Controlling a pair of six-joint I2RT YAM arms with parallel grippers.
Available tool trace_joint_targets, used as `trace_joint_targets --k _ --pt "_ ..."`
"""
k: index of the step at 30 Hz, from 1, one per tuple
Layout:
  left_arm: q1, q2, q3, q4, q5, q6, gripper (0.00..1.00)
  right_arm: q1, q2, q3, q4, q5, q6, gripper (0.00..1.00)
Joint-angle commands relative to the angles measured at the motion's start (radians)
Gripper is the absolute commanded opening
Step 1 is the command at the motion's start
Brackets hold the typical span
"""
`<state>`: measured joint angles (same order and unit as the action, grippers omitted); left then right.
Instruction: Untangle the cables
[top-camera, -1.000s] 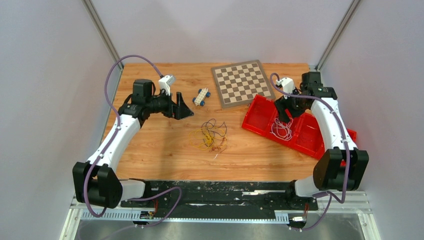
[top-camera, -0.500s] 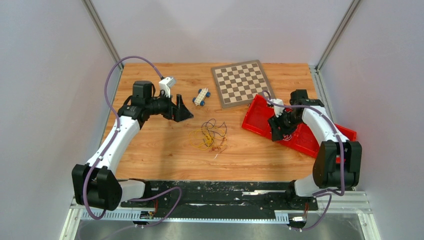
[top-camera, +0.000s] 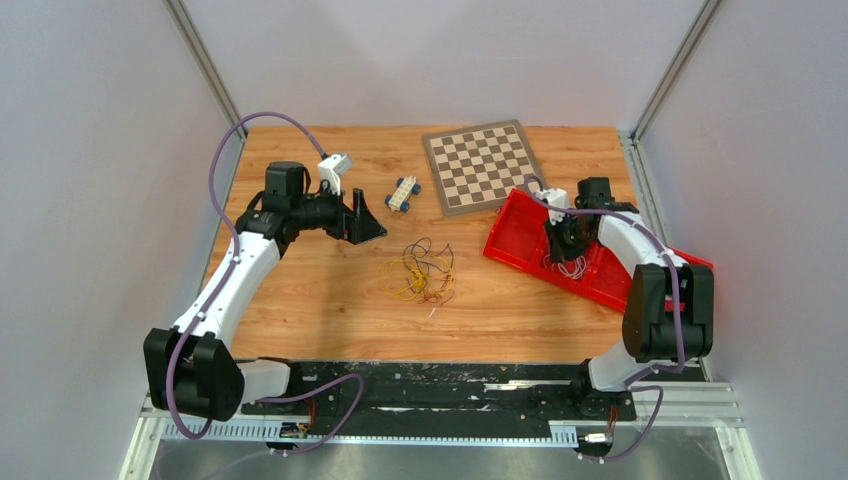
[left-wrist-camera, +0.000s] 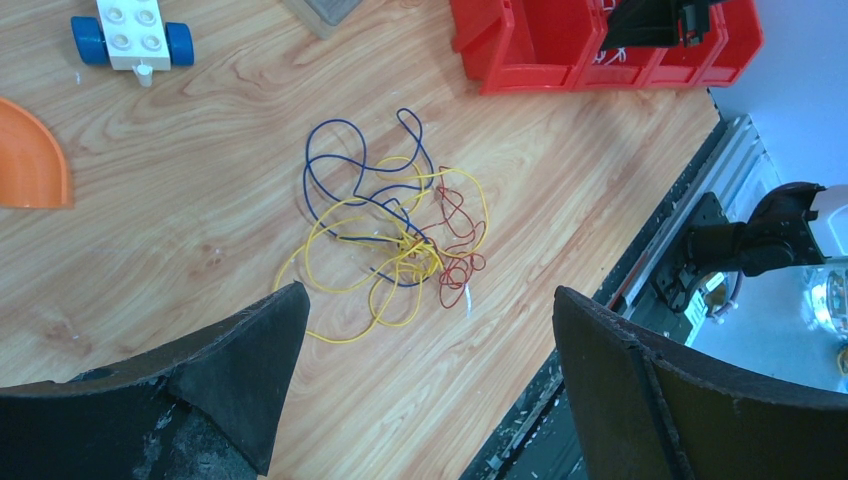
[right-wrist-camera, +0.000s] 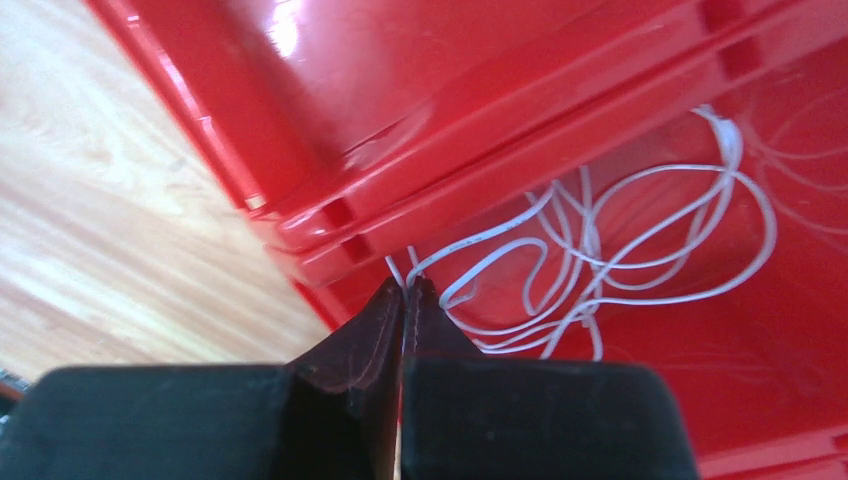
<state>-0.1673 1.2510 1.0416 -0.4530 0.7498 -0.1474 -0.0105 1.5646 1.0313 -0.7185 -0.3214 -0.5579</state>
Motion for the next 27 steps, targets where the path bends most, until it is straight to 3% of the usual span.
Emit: trace_joint_targets --k 1,11,14,18,27 --pt "0.008 -0.001 0.0 0.024 0.008 0.018 1.0 -0.029 -0.024 -0.031 0.168 0.122 0.05 0.0" --pt "0.011 0.041 -0.001 0.045 0.029 -0.005 1.0 0.036 -0.005 -0.201 0.566 0.395 0.162 0.0" --pt "0.01 0.042 -0.001 0.036 0.029 0.0 1.0 0.054 0.036 -0.222 0.598 0.454 0.173 0.0" --pt "0.01 0.044 0.003 0.034 0.029 0.001 1.0 0.053 0.042 -0.212 0.526 0.419 0.179 0.0" --pt "0.011 0.054 0.018 0.035 0.022 0.009 1.0 0.041 -0.171 0.028 0.146 0.202 0.184 0.51"
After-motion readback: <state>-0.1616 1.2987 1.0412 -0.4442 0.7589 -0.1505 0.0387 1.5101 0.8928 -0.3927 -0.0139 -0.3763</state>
